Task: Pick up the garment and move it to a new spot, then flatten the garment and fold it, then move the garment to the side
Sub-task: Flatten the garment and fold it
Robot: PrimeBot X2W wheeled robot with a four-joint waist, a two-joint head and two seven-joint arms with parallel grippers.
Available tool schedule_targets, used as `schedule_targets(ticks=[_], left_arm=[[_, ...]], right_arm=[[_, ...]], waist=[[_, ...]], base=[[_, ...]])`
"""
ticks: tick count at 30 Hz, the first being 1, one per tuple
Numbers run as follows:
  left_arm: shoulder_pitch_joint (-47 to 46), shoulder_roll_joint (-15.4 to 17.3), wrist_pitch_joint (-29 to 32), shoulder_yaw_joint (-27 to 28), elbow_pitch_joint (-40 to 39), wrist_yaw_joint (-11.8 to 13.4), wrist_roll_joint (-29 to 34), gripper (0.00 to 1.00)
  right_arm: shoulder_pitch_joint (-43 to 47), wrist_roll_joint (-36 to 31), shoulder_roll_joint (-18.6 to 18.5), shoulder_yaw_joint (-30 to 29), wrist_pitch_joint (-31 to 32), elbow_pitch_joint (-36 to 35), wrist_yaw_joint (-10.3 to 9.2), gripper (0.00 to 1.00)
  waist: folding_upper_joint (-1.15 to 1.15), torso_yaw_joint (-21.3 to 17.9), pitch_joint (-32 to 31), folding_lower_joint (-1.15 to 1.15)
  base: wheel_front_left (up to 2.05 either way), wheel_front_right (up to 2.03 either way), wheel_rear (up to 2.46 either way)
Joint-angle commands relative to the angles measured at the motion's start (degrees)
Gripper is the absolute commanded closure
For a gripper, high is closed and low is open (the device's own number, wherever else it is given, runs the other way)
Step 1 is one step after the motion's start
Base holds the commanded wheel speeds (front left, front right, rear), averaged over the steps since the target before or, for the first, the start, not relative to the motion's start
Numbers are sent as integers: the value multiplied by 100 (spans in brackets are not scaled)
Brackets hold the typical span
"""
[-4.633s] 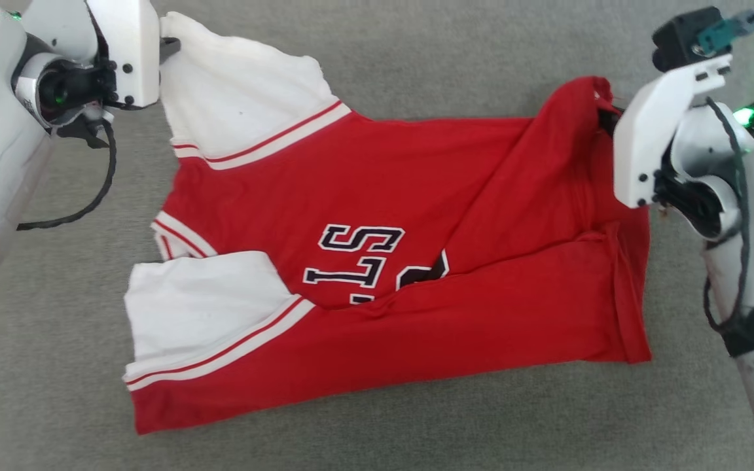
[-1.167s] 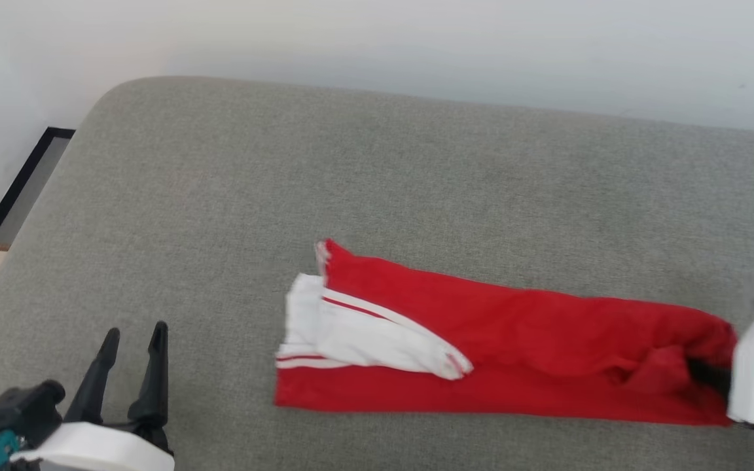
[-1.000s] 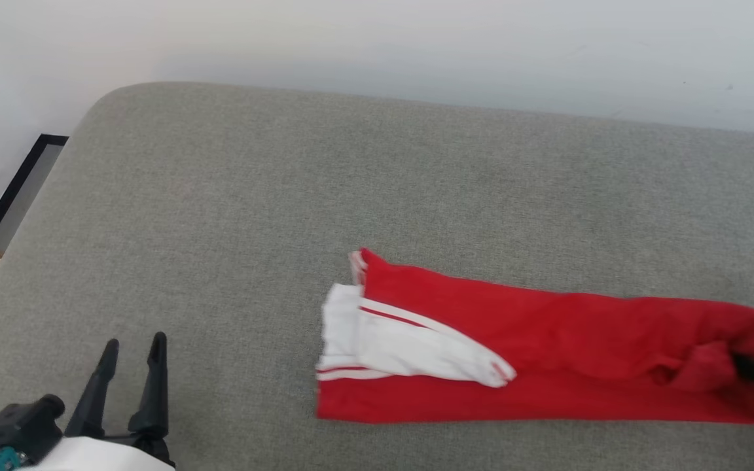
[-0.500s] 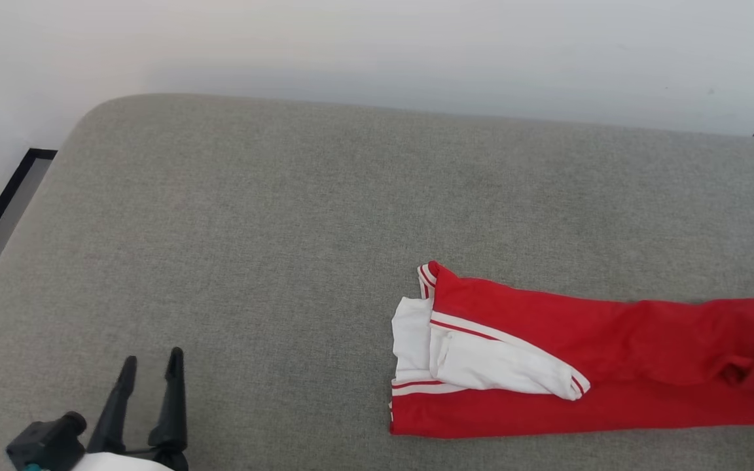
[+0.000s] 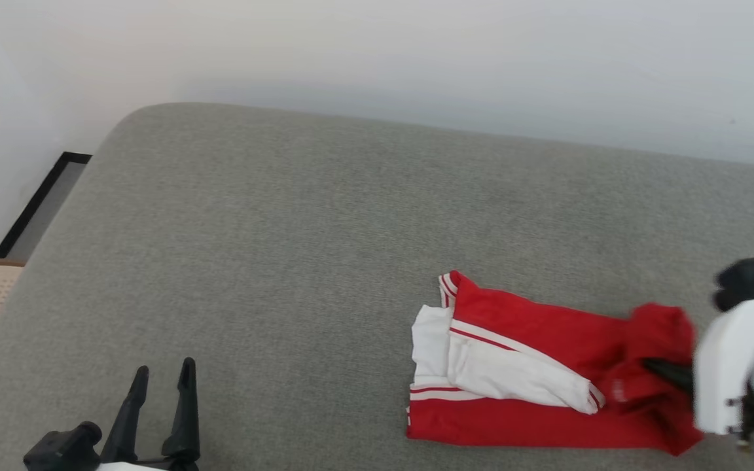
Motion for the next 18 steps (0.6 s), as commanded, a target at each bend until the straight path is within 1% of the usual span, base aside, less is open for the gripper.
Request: schedule_targets(ticks=[1,4,8,14,18], left_arm=[[31,23,-27,-33,-4,-14,38,0],[-33,18,-27,-122,-36,-15,-8,0],[-118,34,-27,-222,-44,-16,-25,0],[-243,31,-27,-339,-17,-17,-61,0],[-281,34,-27,-399,-6,-17,-84,0]], right_arm=[[-97,-33,72,105,-38,-12,0,100],[-302,-76,233,489,-150,137,0,100],[-611,-118,396,943,-350,509,0,100],[-1070,-144,615,1581,-762,1257,0,100],[-1322,-138,720,1880,-1035,1768,0,100]], waist=[[0,80,-34,0],[0,225,-50,0],[0,445,-48,0],[0,773,-14,0],[0,935,13,0]], base=[[0,0,0],[0,0,0],[0,0,0],[0,0,0],[0,0,0]])
